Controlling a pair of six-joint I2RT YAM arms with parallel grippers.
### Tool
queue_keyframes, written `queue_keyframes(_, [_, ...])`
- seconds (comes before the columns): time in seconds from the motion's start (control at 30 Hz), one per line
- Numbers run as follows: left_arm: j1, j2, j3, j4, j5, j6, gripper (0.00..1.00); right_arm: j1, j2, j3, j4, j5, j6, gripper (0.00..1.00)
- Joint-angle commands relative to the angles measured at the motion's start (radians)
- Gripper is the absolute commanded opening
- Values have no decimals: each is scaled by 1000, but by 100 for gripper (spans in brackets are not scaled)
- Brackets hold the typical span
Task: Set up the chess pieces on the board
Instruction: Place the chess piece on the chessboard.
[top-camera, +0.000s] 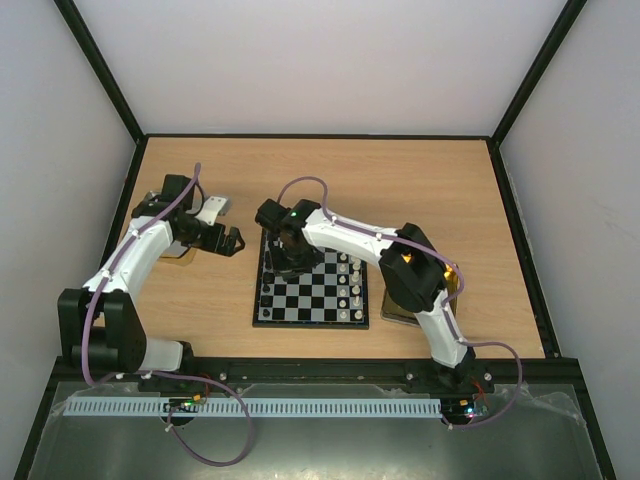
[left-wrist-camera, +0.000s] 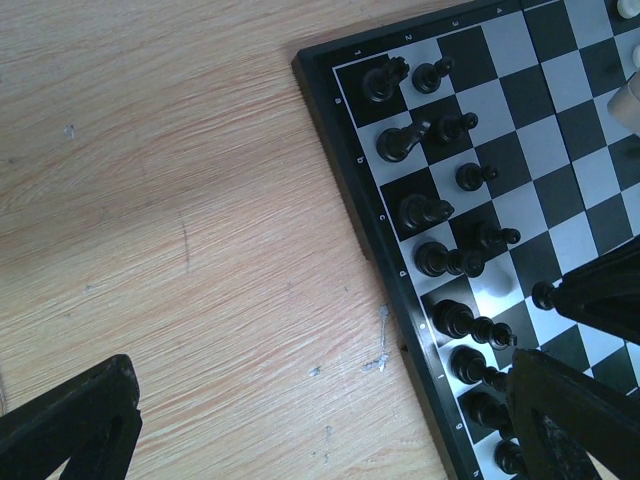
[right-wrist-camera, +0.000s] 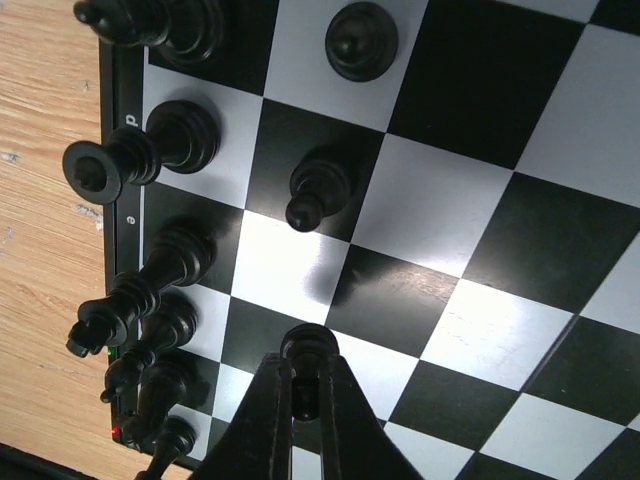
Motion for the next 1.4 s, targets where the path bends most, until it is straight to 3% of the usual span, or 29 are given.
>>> queue_keyframes(0.0, [5,-22,-11,2,0,-8,99,10,16,7,-17,-2,-12,2])
queue_keyframes(0.8, [3,-28,-12,3,-1,-7,99,8,128,117,-33,-2,-29,2])
queue_keyframes(1.13, [2,-23,-13,5,1,-7,99,9,113,122,-47,1,-31,20])
queue_keyframes(1.37, [2,-28,-12,5,2,-8,99,0,69,156,-70,17,-25,21])
